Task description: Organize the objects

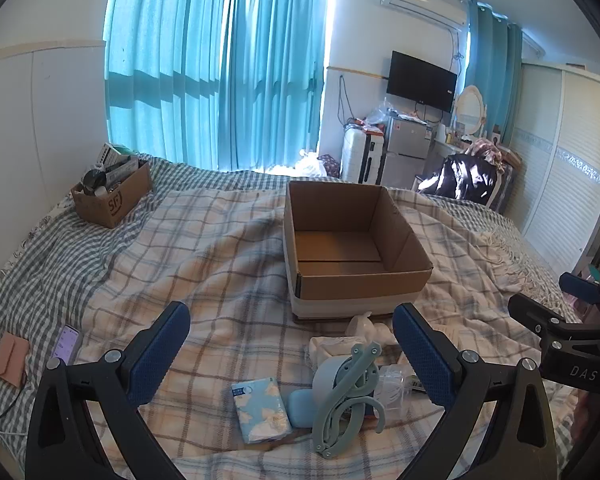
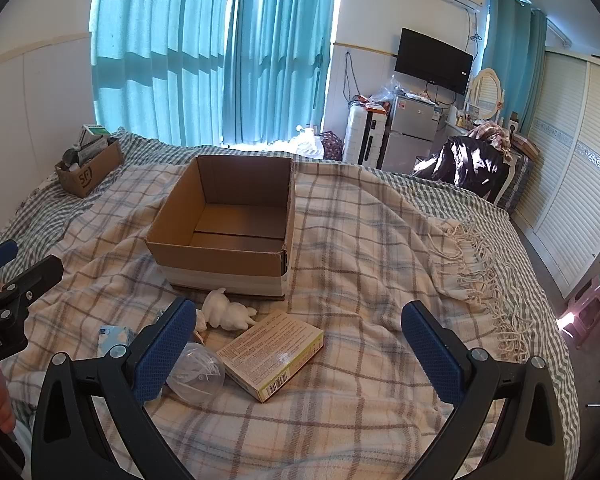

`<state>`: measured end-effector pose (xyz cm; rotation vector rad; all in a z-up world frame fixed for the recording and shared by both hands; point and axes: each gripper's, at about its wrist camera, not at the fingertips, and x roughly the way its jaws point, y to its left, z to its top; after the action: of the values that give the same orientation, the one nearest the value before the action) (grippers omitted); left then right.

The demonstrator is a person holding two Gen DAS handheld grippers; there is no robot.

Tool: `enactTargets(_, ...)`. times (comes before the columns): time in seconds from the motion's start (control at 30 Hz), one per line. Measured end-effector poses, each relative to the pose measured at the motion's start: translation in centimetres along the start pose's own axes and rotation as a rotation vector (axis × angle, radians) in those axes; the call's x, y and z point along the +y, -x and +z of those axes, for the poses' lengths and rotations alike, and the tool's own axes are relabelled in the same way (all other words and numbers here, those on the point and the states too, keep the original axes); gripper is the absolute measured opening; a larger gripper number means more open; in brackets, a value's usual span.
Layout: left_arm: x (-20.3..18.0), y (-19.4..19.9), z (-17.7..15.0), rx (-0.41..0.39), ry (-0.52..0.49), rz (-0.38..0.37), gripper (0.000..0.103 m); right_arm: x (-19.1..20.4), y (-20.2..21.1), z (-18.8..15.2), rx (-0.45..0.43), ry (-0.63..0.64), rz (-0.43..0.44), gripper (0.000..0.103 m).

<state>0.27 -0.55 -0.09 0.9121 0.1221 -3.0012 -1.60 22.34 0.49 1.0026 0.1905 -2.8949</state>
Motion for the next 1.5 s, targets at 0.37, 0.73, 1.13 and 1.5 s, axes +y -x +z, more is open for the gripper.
enactTargets(0.37, -0.1, -0.1, -0.2, 0.003, -0.006, -0.012, 0.103, 0.0, 0.0, -0.2, 0.0, 0.003, 0.003, 0.103)
enactTargets(0.73, -0.4, -0.1, -0.3, 0.003, -0.008, -0.017, 0.103, 0.3, 0.1, -0.1, 0.001, 0.012, 0.004, 0.103)
enactTargets(1.13, -0.2, 1.5, 0.6, -0.023, 0.002, -0.019, 0.103, 0.7, 1.4, 0.2, -0.019, 0.016, 0.033, 0.103)
enactTargets(1.5, 1.0, 0.9, -1.3, 0.059, 0.015, -0.004, 0.103, 0.8, 3.6, -0.2, -0.032, 0.037, 0.041, 0.103)
